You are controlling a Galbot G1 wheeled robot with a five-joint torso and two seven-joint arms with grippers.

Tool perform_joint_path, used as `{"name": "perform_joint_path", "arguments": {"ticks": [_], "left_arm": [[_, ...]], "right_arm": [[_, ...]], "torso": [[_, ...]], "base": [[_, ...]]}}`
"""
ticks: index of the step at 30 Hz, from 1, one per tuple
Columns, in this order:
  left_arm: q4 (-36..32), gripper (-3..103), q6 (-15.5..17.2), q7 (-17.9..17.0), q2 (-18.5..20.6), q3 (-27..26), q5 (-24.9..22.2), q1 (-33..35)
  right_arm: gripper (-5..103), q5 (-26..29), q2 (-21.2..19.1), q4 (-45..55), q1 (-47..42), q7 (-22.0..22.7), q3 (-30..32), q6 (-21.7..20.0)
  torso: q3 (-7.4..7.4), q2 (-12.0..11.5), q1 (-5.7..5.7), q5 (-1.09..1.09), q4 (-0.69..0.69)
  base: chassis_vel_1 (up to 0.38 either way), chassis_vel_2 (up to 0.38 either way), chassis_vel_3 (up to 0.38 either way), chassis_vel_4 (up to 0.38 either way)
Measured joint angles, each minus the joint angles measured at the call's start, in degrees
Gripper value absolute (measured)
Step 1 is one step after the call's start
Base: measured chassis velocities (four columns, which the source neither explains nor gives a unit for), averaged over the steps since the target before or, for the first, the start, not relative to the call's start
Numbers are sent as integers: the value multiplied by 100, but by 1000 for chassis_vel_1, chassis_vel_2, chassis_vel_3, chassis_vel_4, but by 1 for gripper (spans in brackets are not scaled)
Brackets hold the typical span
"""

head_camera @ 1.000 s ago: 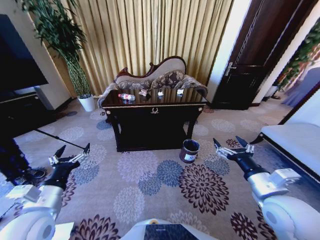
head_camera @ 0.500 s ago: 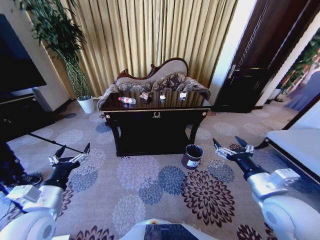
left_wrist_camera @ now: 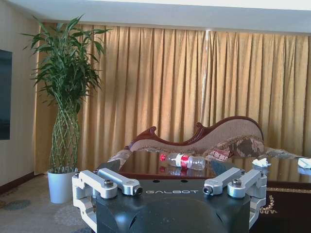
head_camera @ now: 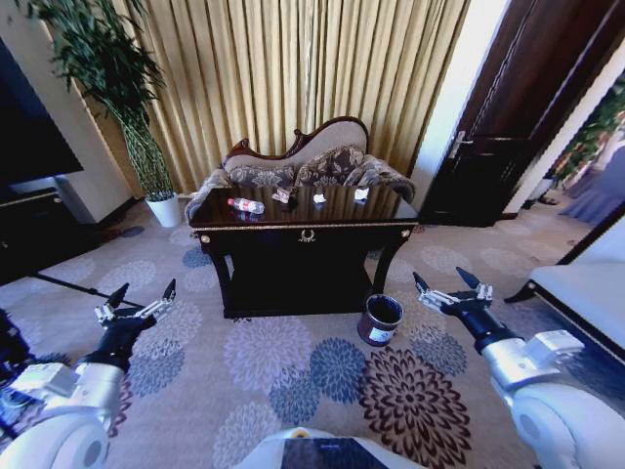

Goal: Move to the front of the table and place the trash on the table into the trash bin.

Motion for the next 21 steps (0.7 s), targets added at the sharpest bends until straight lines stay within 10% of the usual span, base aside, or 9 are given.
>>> {"name": "perform_joint_path", "arguments": {"ticks": [21], "left_arm": [[0, 100, -12, 40, -21, -9, 0, 6]], "right_arm": [[100, -3, 15, 0, 0, -4, -27, 0]], "torso": [[0, 0, 0, -2, -1]], "base": [[-158, 150, 159, -155]]}}
